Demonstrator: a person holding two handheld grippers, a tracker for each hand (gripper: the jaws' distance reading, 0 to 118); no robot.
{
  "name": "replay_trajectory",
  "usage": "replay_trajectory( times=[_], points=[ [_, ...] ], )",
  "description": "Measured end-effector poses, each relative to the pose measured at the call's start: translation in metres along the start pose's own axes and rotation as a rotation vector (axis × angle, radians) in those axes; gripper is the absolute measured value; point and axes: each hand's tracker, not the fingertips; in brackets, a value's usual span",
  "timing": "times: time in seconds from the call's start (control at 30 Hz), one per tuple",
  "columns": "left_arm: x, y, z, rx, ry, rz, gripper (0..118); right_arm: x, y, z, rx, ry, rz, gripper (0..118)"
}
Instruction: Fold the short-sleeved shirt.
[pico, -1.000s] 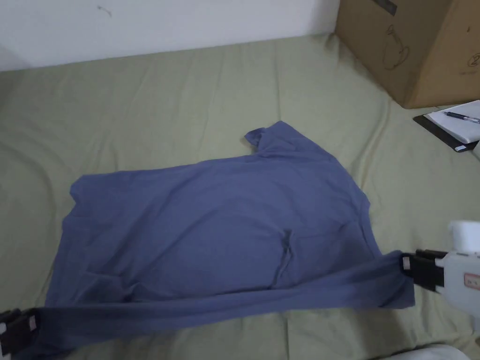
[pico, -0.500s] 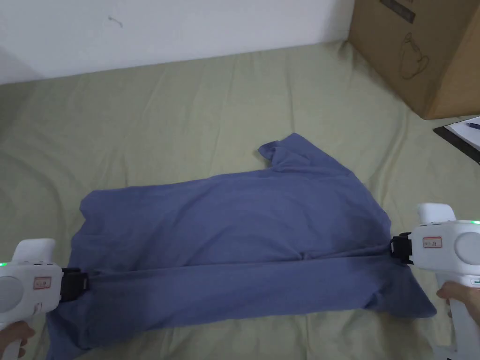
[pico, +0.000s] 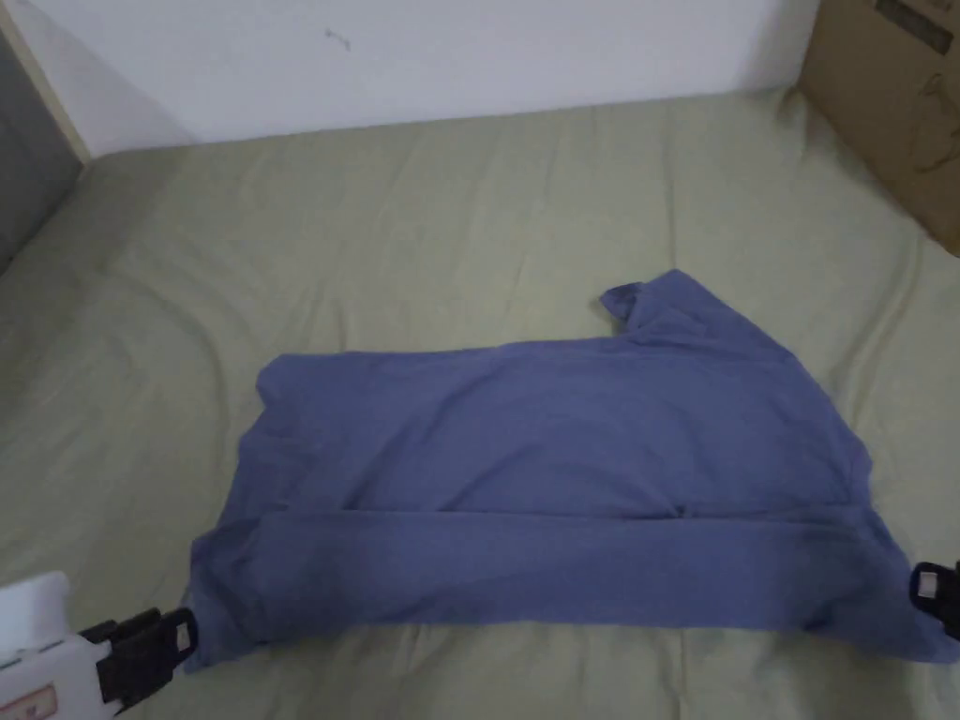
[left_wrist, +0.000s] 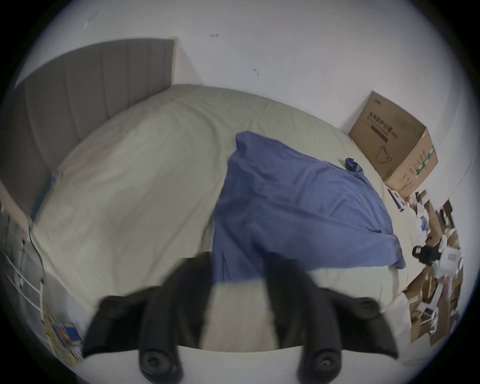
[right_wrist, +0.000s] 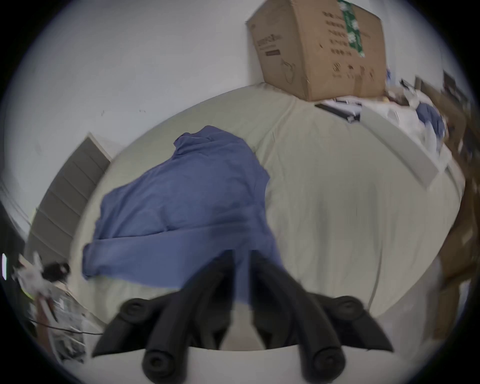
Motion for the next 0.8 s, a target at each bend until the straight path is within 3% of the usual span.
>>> replay_trajectory(
  times=[0.03,0.13,0.2,0.33,0.37,0.43,0.47,0.63,0.7,0.73,0.77,0.8],
  points=[
    [0.001,-0.01,0.0,-0.019,0.021,-0.016,0,-0.001,-0.007,0.002,-0.008,-0.005,0.017,0],
    [0.006,-0.028,-0.003,-0.014,0.052,-0.018,0,-0.008,-0.019,0.003,-0.035,-0.009,0.074,0],
    [-0.005,-0.03,-0.013,-0.023,0.005,0.014,0,-0.007,-0.022,0.002,-0.055,0.015,0.066,0],
    [0.001,-0.016,-0.022,0.038,0.091,-0.04,1,-0.011,-0.021,-0.002,-0.063,0.012,0.064,0],
    [0.0,-0.01,-0.029,0.026,0.079,-0.028,23,-0.014,-0.022,-0.003,-0.062,0.013,0.068,0],
    [-0.006,-0.003,-0.048,-0.04,0.087,-0.008,87,-0.014,-0.021,-0.004,-0.068,0.032,0.077,0],
    [-0.008,-0.003,-0.059,-0.062,0.086,-0.001,107,-0.014,-0.022,-0.005,-0.067,0.034,0.073,0],
    [-0.01,-0.003,-0.094,-0.131,0.092,0.063,105,-0.008,-0.029,-0.007,-0.076,0.065,0.006,0],
    [0.001,-0.004,-0.094,-0.131,0.166,-0.005,99,-0.005,-0.031,-0.008,-0.091,0.043,0.01,0],
    [0.008,-0.008,-0.091,-0.125,0.189,-0.047,88,-0.003,-0.032,-0.008,-0.096,0.031,0.013,0],
    [0.012,-0.008,-0.088,-0.099,0.224,-0.077,57,-0.002,-0.032,-0.009,-0.093,0.006,0.02,2],
    [0.01,-0.004,-0.084,-0.085,0.229,-0.099,35,0.0,-0.032,-0.009,-0.088,-0.021,0.032,17]
  ],
)
